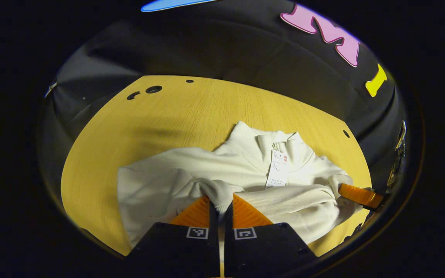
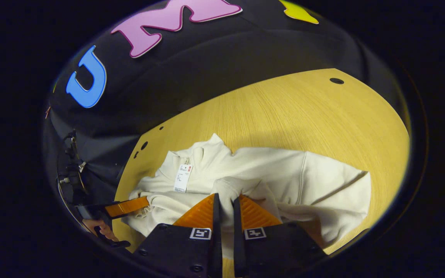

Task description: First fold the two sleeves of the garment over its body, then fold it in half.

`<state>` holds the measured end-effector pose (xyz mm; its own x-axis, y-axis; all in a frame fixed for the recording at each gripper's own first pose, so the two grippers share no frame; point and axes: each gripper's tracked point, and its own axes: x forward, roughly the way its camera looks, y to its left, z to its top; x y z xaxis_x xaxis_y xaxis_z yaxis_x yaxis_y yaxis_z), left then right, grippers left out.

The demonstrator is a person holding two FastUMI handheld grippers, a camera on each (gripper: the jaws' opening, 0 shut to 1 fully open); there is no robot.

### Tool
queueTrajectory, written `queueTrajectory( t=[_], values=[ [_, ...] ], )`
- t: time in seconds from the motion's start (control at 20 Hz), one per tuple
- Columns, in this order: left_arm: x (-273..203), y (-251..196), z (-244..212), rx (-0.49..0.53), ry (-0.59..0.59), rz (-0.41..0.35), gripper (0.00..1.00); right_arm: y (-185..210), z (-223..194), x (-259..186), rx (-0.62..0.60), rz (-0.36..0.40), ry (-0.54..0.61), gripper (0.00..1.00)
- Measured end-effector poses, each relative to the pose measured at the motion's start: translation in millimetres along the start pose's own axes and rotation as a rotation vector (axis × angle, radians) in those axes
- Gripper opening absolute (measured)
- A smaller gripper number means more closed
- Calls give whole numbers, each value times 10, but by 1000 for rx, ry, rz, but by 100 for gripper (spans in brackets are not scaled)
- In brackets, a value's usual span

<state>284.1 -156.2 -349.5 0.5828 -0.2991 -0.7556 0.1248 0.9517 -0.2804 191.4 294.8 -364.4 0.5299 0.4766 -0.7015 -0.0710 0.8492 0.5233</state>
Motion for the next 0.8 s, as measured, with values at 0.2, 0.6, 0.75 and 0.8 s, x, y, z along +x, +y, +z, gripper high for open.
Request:
queueTrajectory(
  t=[0.2, 0.6, 0.75, 0.8],
  values=[
    [74, 32, -3, 25, -23, -7, 22, -54, -11, 95, 15, -13, 16, 25],
    [-147, -65, 29, 88, -50, 6, 48, 24, 184, -200, 92, 26, -35, 25],
    [-393, -80, 121, 117, -117, 17, 69, 42, 198, -365, 68, 26, -48, 47],
    [-491, -102, 146, 123, -141, 16, 72, 38, 198, -423, 56, 20, -52, 50]
  ],
)
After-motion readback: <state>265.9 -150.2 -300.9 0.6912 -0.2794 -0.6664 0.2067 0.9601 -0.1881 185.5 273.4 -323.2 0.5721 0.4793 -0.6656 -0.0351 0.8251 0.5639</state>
